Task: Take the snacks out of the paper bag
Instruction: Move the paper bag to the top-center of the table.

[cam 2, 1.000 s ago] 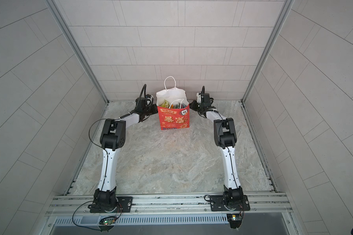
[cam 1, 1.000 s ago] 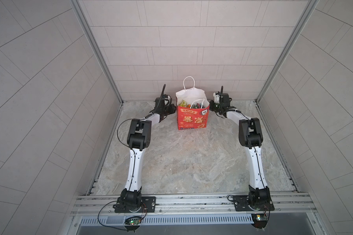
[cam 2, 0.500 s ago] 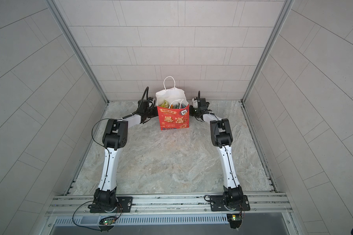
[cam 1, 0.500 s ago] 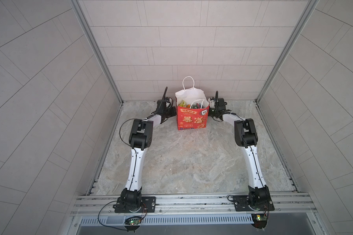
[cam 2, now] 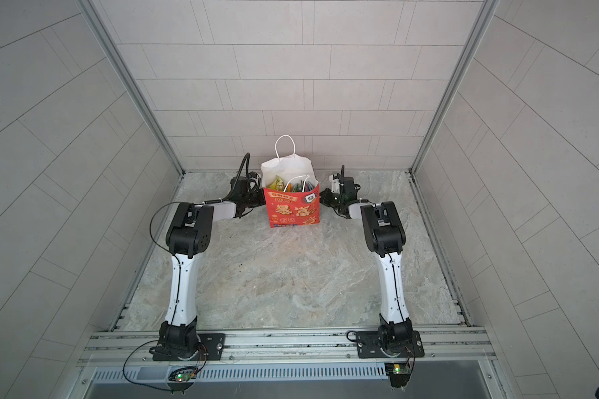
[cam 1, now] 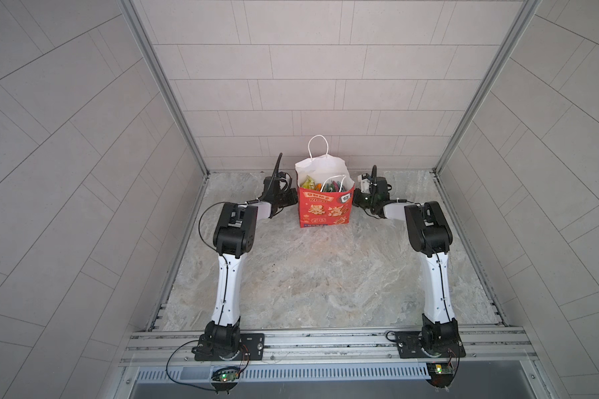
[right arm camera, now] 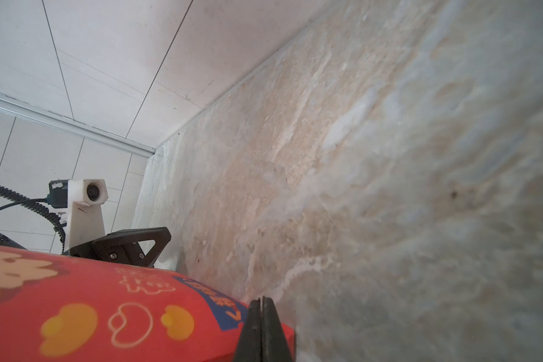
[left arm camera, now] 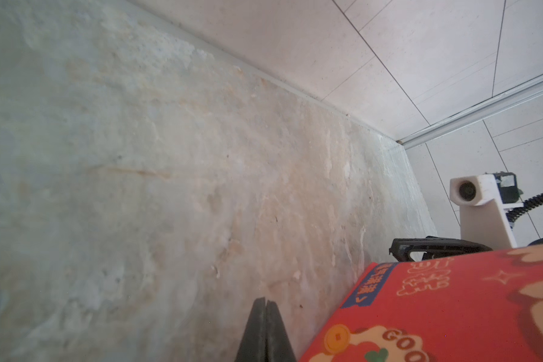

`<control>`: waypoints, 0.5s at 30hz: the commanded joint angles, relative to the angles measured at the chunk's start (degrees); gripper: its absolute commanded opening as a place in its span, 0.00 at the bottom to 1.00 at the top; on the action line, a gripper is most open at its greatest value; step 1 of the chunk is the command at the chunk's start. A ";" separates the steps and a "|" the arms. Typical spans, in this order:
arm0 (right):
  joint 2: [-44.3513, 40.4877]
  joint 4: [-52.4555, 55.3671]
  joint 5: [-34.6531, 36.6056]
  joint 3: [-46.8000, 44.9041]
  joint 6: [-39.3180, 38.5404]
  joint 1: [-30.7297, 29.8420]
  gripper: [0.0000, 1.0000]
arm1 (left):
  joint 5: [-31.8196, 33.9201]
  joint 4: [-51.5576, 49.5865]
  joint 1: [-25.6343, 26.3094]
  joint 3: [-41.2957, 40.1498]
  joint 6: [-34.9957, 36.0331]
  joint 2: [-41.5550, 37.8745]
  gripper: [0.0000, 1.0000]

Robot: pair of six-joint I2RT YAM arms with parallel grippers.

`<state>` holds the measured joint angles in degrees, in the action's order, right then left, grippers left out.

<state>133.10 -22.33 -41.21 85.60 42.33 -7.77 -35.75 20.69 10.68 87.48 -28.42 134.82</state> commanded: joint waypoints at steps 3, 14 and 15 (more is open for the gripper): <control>-8.29 -8.27 -0.23 -12.19 2.35 -1.14 0.03 | -0.12 5.50 1.55 -8.44 0.82 -6.58 0.00; -18.67 -26.07 2.32 -36.72 8.81 -6.30 0.02 | 0.60 5.62 1.46 -14.29 3.84 -9.81 0.00; -19.16 -26.60 2.32 -37.80 9.40 -6.61 0.02 | 0.94 4.58 1.33 -13.60 4.57 -9.55 0.00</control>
<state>115.94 -41.76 -37.74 50.50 47.81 -12.32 -34.52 26.55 11.64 73.14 -26.94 127.00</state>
